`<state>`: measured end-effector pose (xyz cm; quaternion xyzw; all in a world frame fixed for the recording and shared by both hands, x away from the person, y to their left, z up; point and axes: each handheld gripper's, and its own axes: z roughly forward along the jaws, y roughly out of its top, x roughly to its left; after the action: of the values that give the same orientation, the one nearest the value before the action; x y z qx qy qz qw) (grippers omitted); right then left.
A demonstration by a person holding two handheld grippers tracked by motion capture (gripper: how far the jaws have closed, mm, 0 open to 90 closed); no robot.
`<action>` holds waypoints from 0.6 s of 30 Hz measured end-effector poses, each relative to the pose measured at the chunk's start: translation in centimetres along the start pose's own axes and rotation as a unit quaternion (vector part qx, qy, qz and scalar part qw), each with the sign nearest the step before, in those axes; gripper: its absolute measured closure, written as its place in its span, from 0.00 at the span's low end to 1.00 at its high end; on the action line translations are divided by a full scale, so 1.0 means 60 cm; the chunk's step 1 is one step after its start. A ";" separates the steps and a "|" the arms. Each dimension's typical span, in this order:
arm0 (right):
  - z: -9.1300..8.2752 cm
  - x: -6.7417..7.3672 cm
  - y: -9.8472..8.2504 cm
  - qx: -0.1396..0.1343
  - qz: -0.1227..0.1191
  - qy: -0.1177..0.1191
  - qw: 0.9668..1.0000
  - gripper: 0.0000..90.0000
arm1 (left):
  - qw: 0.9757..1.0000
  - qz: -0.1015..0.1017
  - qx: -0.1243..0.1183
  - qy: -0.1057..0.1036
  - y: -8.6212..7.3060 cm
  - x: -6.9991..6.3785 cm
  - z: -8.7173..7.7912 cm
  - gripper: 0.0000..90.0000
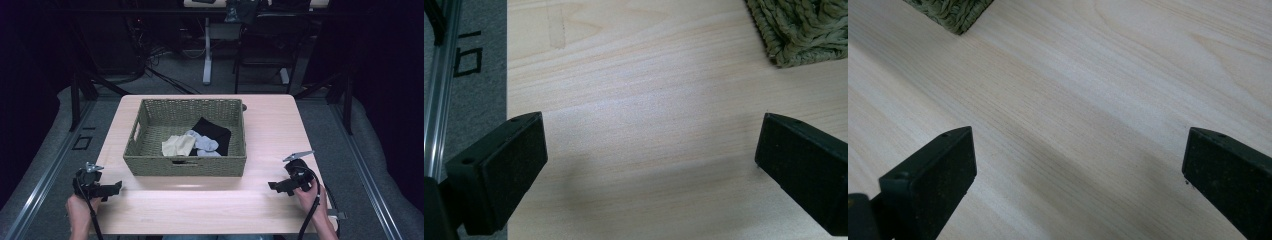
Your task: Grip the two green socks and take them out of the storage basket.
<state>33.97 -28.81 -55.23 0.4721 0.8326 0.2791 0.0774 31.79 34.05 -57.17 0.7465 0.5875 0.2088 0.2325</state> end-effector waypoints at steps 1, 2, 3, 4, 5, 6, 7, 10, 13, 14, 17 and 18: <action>0.000 0.000 0.000 0.000 0.000 0.000 1.000 0.00 | 1.000 0.000 0.000 0.000 0.000 0.000 0.000 0.00; 0.000 0.001 0.000 0.001 0.000 -0.002 1.000 0.00 | 1.000 -0.001 0.000 0.000 0.000 0.000 0.000 0.00; 0.000 0.001 0.000 0.000 0.000 -0.001 1.000 0.00 | 1.000 -0.002 0.000 0.000 0.000 0.000 0.000 0.00; 0.001 0.000 0.001 0.003 -0.001 -0.005 1.000 0.00 | 1.000 -0.002 -0.001 0.000 -0.001 0.001 0.000 0.00; 0.001 0.000 0.001 0.003 -0.001 -0.005 1.000 0.00 | 1.000 -0.002 -0.001 0.001 -0.001 0.002 -0.001 0.00; 0.001 0.000 0.001 0.004 0.000 -0.004 1.000 0.00 | 1.000 -0.004 -0.001 0.001 -0.002 0.003 -0.001 0.00; 0.001 0.000 0.001 0.004 0.000 -0.004 1.000 0.00 | 1.000 -0.004 -0.001 0.001 -0.002 0.003 -0.001 0.00; -0.002 0.001 0.001 0.001 -0.001 -0.004 1.000 0.00 | 1.000 -0.016 -0.004 0.000 -0.001 0.005 -0.008 0.00; -0.003 0.001 0.001 -0.003 0.000 -0.006 1.000 0.00 | 1.000 -0.022 -0.010 0.002 0.002 0.005 -0.017 0.00; -0.003 0.001 0.001 -0.003 0.000 -0.006 1.000 0.00 | 1.000 -0.022 -0.010 0.002 0.002 0.005 -0.017 0.00; -0.002 0.001 0.000 -0.003 0.005 -0.006 1.000 0.00 | 0.999 -0.031 -0.012 -0.002 0.008 0.004 -0.029 0.00; -0.002 0.001 0.000 -0.003 0.002 -0.009 1.000 0.00 | 0.999 -0.035 -0.019 -0.004 0.011 0.004 -0.035 0.00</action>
<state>33.89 -28.84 -55.12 0.4762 0.8299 0.2778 0.0858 31.15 34.36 -55.06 0.7218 0.6080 0.2087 0.2564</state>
